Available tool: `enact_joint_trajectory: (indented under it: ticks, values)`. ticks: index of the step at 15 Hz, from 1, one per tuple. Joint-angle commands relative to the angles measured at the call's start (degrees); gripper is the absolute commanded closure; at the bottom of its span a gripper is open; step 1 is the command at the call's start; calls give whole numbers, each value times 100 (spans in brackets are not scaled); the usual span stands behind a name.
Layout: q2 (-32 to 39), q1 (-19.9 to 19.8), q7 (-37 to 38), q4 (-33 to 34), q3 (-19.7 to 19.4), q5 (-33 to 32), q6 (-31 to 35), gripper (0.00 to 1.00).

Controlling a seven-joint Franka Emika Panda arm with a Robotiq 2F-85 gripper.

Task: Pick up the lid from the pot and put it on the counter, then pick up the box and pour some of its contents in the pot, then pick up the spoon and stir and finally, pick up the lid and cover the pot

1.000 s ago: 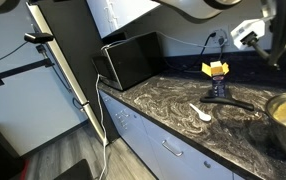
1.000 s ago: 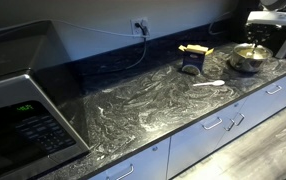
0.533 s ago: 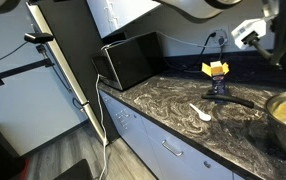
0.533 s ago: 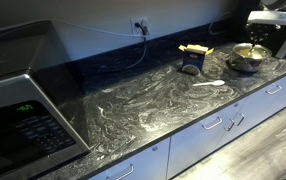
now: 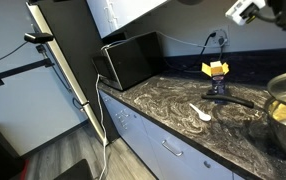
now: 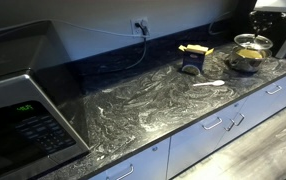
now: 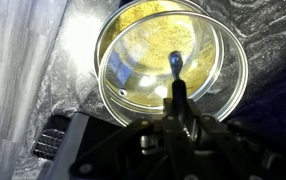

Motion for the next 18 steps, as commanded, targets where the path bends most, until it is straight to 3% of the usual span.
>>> enact_joint_trajectory:
  ticks: [1,5,11,17,18]
  values:
    - [-986,207,-325,-791,-31,-36,4,96]
    - [-2088,493,-781,-1857,181,-142,159,96]
    - [-3455,909,-1368,-3164,944,34,146,96]
    - [-4121,1367,-2033,-3689,1608,646,50,96]
    - [-3812,1206,-1718,-3479,1645,417,2,85]
